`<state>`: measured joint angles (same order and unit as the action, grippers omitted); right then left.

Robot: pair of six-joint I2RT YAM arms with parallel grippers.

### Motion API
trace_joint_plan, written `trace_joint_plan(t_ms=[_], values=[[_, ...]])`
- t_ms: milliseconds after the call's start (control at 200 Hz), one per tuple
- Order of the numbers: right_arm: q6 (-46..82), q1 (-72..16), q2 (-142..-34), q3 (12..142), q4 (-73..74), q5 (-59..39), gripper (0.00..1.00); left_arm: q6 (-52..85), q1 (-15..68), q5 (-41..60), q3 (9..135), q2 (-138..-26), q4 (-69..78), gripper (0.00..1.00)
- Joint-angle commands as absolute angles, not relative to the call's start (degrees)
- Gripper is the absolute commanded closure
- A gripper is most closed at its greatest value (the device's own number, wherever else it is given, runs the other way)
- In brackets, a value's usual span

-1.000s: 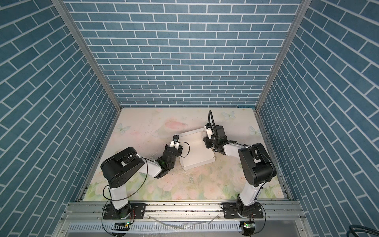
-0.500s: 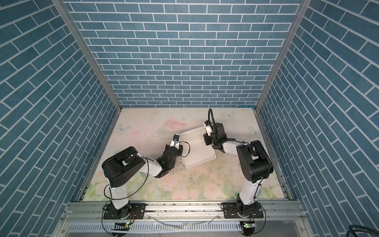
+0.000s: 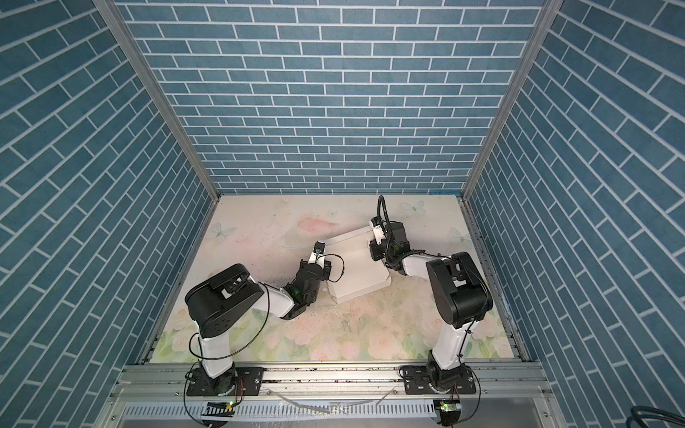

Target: Fold the paper box

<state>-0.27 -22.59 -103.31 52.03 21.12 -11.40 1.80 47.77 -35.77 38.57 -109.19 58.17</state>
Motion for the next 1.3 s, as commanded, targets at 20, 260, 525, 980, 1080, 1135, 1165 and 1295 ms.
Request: trace_joint_plan(t_ms=[20,260,525,980,1080,1135,1165,1295], values=[[0.70,-24.19,-102.13,52.73,22.51,-9.34,0.97,2.53,48.03,-29.24,36.80,-112.14,38.95,1.00],[0.98,-27.96,-100.59,52.03,18.98,-1.45,0.99,5.60,48.00,-28.79,37.39,-108.56,36.14,1.00],[2.96,-32.02,-100.40,50.57,20.91,7.53,0.99,6.68,48.05,-29.10,38.09,-108.11,34.07,1.00],[2.77,-32.99,-99.94,49.75,21.10,8.32,1.00,6.32,47.61,-29.38,38.33,-108.11,34.43,1.00],[2.72,-32.87,-99.94,50.25,20.93,7.79,0.98,5.93,47.56,-29.10,38.15,-108.10,34.80,1.00],[2.72,-32.87,-100.02,50.59,20.75,7.66,0.97,5.84,47.48,-28.80,37.97,-108.15,35.07,1.00],[2.72,-32.87,-100.02,50.75,20.79,7.69,0.96,5.71,47.46,-28.64,38.06,-108.19,35.07,1.00],[3.07,-32.87,-100.57,51.30,21.15,8.48,0.92,5.25,47.30,-27.87,38.53,-108.71,35.19,1.00]])
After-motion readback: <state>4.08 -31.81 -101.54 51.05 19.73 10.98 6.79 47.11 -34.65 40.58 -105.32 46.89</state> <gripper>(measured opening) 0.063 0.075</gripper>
